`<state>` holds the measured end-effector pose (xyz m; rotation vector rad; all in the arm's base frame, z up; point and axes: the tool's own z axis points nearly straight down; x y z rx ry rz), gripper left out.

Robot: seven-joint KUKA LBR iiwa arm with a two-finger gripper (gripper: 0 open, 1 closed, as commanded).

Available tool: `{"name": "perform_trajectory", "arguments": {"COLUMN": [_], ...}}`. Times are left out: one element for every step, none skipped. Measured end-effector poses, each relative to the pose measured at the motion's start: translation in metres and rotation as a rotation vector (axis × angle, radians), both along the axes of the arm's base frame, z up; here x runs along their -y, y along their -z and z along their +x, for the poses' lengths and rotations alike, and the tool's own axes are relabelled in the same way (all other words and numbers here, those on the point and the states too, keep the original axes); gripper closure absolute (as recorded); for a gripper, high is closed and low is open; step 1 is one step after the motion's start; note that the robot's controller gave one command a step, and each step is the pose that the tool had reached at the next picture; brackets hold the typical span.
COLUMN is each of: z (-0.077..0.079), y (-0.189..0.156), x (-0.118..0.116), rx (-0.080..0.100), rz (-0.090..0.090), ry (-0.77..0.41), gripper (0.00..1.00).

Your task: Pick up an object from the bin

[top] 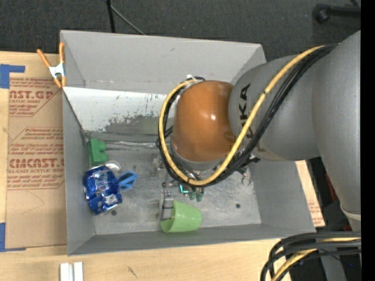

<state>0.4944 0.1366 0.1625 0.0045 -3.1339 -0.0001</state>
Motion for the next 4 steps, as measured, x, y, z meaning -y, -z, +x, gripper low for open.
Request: {"name": "perform_trajectory", "arguments": {"z": [0.027, 0.008, 0.01, 0.007], "y": [0.095, 0.062, 0.063, 0.093], "x": [-0.071, -0.112, -0.11, -0.112], "rx": [0.008, 0.01, 0.01, 0.01], "rz": [0.002, 0.005, 0.003, 0.004], "ry": [-0.271, -0.499, -0.557, -0.681], "gripper": [0.0, 0.0, 0.0, 0.0]}}
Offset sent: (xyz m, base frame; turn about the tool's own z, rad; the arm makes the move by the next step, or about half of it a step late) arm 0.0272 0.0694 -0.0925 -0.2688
